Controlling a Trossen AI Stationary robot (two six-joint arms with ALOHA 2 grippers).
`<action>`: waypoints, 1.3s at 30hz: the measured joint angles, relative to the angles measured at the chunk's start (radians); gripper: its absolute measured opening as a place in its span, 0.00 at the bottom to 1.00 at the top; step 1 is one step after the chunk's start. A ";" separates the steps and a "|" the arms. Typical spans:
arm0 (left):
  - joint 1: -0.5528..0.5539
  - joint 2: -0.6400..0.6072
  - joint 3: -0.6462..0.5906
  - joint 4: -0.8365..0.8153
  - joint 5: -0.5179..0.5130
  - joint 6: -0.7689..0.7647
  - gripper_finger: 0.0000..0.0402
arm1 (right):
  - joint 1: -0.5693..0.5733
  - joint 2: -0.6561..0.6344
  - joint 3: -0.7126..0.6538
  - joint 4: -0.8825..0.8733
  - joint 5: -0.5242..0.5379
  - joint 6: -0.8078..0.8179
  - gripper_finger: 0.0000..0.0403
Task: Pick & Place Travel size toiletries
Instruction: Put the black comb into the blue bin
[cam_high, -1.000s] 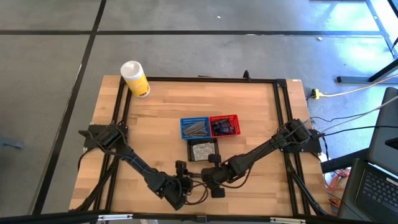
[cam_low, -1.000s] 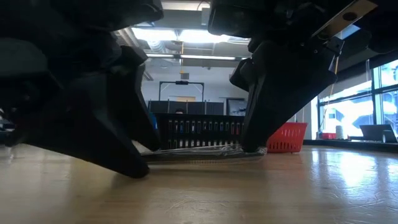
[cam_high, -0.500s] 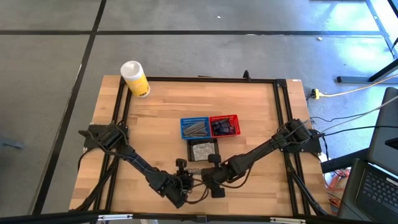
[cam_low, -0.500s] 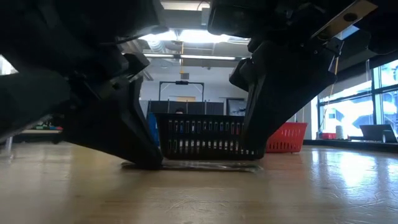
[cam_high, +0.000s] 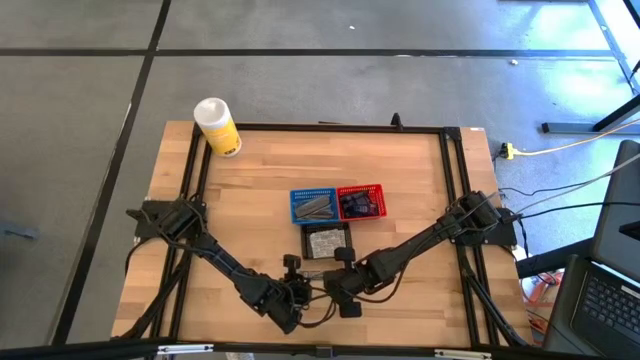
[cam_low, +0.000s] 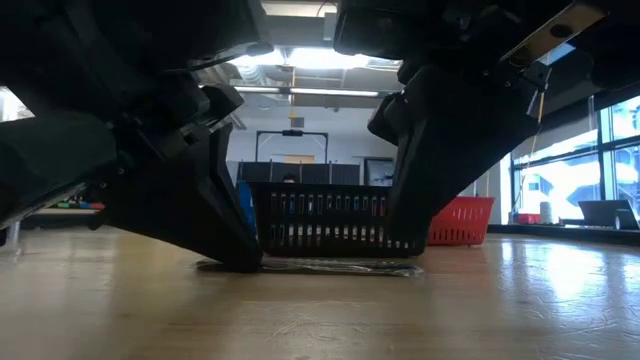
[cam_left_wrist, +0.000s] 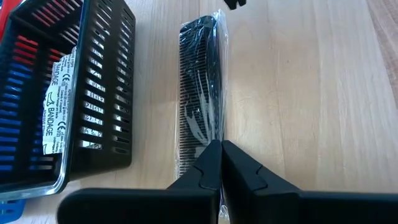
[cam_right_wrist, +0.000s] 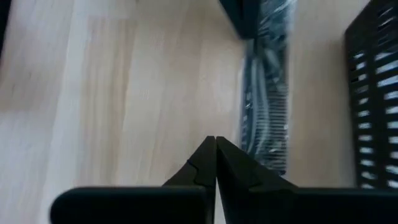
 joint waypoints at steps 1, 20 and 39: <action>0.000 0.000 0.000 0.000 0.001 0.000 0.00 | 0.000 0.000 0.000 0.002 0.010 0.000 0.02; 0.005 -0.057 -0.002 0.002 0.189 -0.038 0.00 | 0.081 -0.163 0.000 -0.276 0.189 0.192 0.65; 0.065 -0.094 -0.001 0.003 0.398 -0.055 0.00 | 0.150 -0.164 0.000 -0.341 0.294 0.288 0.57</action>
